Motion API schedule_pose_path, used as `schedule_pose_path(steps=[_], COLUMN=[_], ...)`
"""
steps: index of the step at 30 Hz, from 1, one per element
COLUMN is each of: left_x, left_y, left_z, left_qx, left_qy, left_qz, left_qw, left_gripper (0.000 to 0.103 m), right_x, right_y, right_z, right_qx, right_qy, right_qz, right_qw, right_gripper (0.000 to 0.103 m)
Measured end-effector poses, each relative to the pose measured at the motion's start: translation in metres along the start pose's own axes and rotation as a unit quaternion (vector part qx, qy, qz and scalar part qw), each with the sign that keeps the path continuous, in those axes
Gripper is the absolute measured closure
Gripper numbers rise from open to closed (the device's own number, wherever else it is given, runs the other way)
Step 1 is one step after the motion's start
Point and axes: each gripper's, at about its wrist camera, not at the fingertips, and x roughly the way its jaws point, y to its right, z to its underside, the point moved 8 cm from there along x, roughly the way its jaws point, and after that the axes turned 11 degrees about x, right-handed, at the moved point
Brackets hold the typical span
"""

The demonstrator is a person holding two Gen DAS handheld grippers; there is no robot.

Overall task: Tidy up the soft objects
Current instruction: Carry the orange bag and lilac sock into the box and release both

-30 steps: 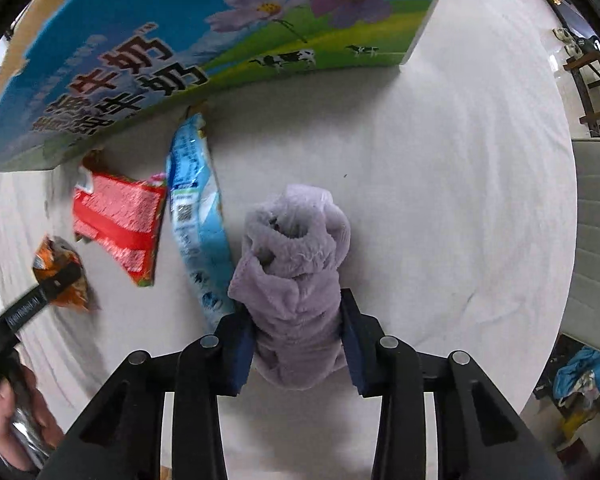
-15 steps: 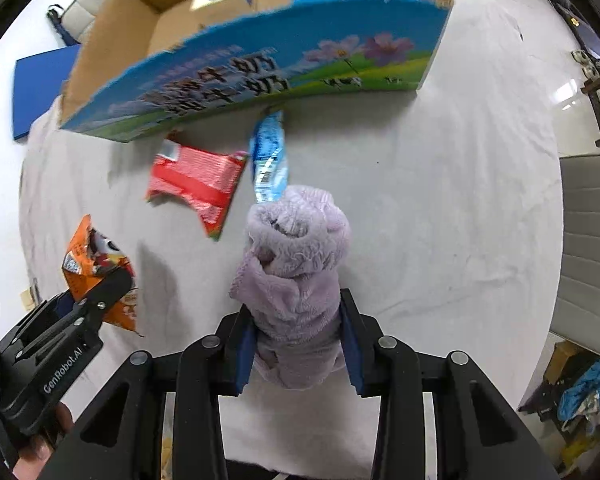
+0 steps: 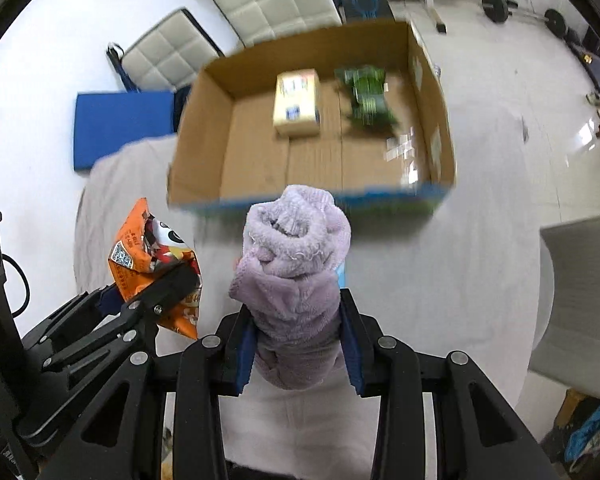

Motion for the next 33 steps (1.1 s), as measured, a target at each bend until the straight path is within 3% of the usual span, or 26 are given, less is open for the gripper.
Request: schedule_pose_path(steps=[8,19,27,33], left_x=[0.009,0.101,0.176,0.204], left_y=[-0.024,-0.086,-0.107,-0.110], left_z=[-0.070,-0.137,-0.153,-0.156], left_qx=[0.023,-0.001,-0.003,0.003], left_qy=[0.007,-0.066,-0.129,-0.147], left_qz=[-0.016,-0.027,-0.027,-0.023], left_qw=[0.9996,0.9974,0.9912,0.9889], left_gripper=[0.067,0.067,0.066,0.066], right_x=[0.002,0.086,0.143,0.172], right_y=[-0.007,0.025,0.050,0.057], right_z=[-0.070,-0.139,-0.153,-0.145], right_qx=[0.000,0.034,0.054,0.045], right_qy=[0.023,-0.002,-0.032,-0.057], right_qz=[0.020,0.087,0.124,0.132], right_qw=[1.000,0.996,0.990,0.989], right_gripper=[0.064,0.064,0.064,0.064])
